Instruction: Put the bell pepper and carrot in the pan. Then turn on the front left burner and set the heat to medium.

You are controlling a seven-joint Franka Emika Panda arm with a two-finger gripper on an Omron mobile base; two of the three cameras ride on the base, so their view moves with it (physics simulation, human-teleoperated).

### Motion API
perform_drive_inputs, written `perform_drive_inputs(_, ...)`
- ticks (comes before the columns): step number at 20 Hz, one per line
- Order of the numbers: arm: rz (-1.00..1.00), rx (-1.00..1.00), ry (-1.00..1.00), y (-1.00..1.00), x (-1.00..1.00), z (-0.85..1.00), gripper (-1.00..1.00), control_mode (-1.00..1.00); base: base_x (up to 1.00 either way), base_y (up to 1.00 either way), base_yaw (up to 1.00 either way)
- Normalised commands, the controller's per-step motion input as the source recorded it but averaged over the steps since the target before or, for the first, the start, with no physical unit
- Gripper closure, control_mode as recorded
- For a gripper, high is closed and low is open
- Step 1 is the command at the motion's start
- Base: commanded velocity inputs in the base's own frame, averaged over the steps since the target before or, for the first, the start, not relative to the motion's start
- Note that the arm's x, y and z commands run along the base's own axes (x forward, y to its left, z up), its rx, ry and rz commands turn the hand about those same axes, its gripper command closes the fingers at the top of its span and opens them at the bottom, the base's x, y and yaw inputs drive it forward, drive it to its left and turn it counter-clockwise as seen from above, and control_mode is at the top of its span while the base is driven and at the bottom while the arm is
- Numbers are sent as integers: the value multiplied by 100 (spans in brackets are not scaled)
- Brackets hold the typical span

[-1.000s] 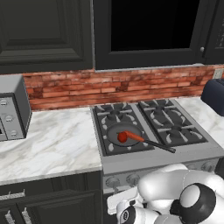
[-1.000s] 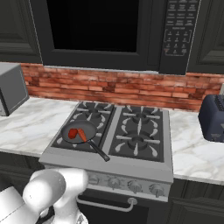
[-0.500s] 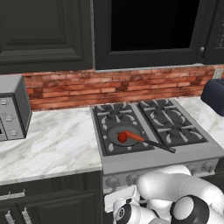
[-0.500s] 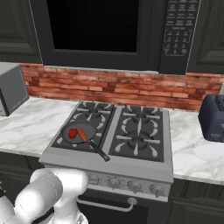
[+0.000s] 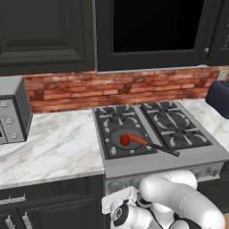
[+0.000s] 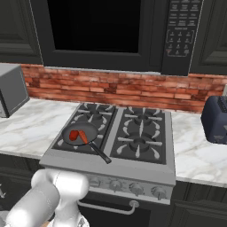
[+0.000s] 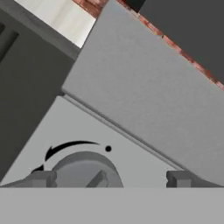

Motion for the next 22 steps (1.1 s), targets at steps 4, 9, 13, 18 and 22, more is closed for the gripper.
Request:
perform_drive_inputs(4, 3, 0, 1, -24, 34, -10, -100, -100, 0, 0, 0)
perform_drive_inputs(9, 3, 0, 2, -30, 30, -24, -100, -100, 0, 0, 0)
perform_drive_inputs(13, 4, 0, 1, -35, 34, -22, -100, -100, 0, 0, 0)
perform_drive_inputs(18, 5, 0, 0, -36, 32, -11, -100, -100, 0, 0, 0)
perform_drive_inputs(22, 5, 0, 0, -41, 6, 0, -100, -100, 0, 0, 0)
